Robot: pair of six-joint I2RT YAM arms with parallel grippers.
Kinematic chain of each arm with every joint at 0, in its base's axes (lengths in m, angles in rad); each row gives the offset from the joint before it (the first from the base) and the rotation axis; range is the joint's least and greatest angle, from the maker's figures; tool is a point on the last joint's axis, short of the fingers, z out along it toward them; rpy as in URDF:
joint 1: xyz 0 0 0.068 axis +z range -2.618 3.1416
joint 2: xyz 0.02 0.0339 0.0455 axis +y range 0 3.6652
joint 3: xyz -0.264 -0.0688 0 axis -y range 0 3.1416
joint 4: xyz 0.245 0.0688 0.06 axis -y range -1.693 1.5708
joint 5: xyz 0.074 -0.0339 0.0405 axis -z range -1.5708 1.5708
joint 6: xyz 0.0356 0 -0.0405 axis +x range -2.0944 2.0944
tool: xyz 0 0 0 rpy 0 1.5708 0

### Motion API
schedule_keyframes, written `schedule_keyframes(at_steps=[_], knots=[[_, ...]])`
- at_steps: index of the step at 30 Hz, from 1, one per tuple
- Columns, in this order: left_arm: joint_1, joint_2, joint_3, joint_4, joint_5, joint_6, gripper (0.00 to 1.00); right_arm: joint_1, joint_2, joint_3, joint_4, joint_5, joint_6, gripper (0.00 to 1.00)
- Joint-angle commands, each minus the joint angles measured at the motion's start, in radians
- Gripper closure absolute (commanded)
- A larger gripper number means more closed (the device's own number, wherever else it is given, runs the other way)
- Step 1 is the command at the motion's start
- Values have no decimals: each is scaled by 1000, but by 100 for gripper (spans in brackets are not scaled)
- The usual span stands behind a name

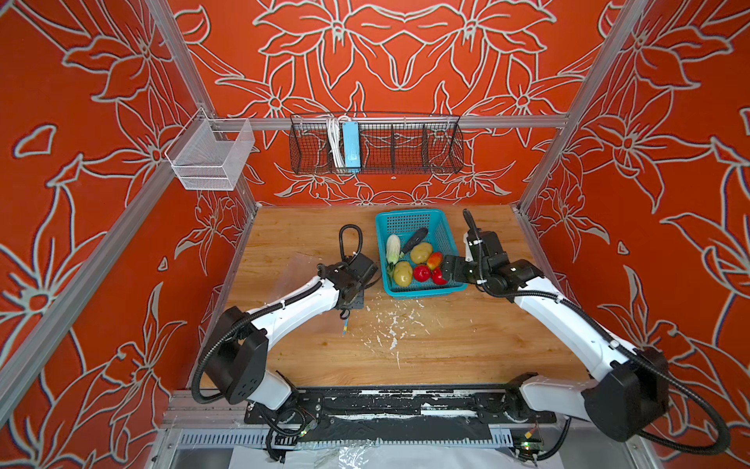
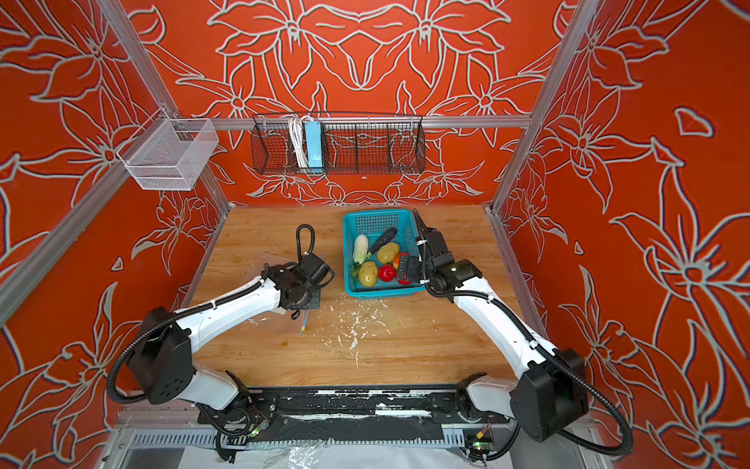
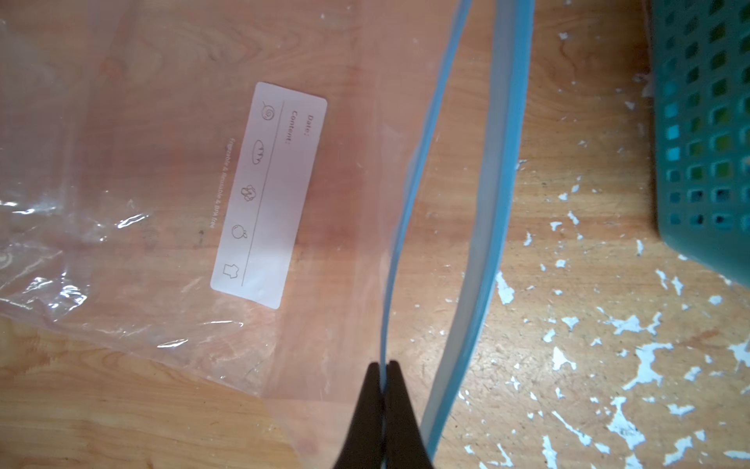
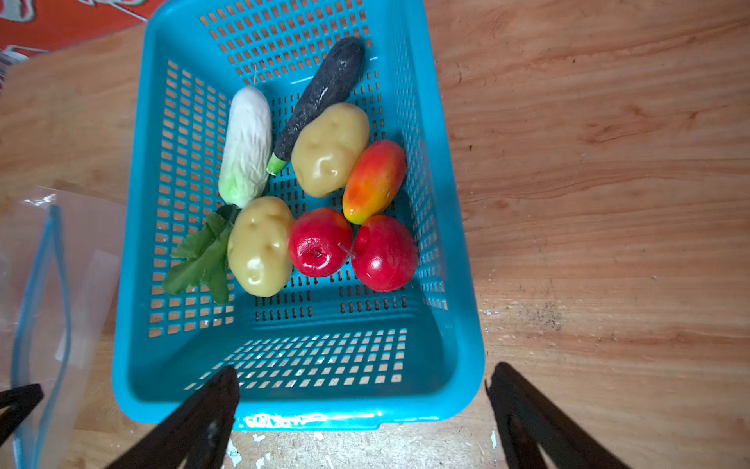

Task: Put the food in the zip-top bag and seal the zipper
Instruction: 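Lift the zipper edge with the left gripper while the right reaches into the basket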

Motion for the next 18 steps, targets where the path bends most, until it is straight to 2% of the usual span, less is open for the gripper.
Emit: schedule_keyframes(at_steps=[1, 4, 7, 12, 18], knots=[[9, -31, -3, 3, 14, 24, 100, 34, 41, 60, -61, 81, 45, 2], [9, -43, 7, 7, 21, 53, 100, 56, 98, 93, -87, 100, 59, 2], [9, -52, 21, 3, 17, 77, 100, 77, 177, 146, -114, 54, 65, 5], [10, -88, 27, 21, 22, 84, 100, 127, 311, 253, -186, 67, 75, 8], [15, -98, 54, 18, -9, 89, 100, 136, 370, 261, -130, 52, 102, 10]])
